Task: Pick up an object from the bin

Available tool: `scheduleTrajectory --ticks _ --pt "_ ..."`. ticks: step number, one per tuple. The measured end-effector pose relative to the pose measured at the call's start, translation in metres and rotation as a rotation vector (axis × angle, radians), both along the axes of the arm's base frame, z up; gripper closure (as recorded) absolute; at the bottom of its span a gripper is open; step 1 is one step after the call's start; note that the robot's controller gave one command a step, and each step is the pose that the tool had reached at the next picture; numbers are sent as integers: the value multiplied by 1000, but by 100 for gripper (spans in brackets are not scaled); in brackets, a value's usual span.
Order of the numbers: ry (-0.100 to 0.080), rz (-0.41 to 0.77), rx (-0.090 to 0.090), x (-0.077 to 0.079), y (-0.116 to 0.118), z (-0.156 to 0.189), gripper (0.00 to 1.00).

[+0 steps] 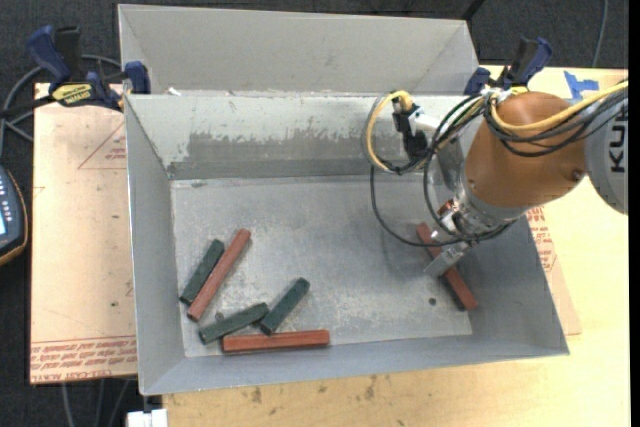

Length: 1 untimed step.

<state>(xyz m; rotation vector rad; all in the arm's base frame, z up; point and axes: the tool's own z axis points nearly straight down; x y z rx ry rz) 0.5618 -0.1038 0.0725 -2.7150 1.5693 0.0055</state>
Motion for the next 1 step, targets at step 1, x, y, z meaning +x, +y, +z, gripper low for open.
scheduleTrajectory --ticks 1 --pt "-4 -4 -4 1 2 39 100"
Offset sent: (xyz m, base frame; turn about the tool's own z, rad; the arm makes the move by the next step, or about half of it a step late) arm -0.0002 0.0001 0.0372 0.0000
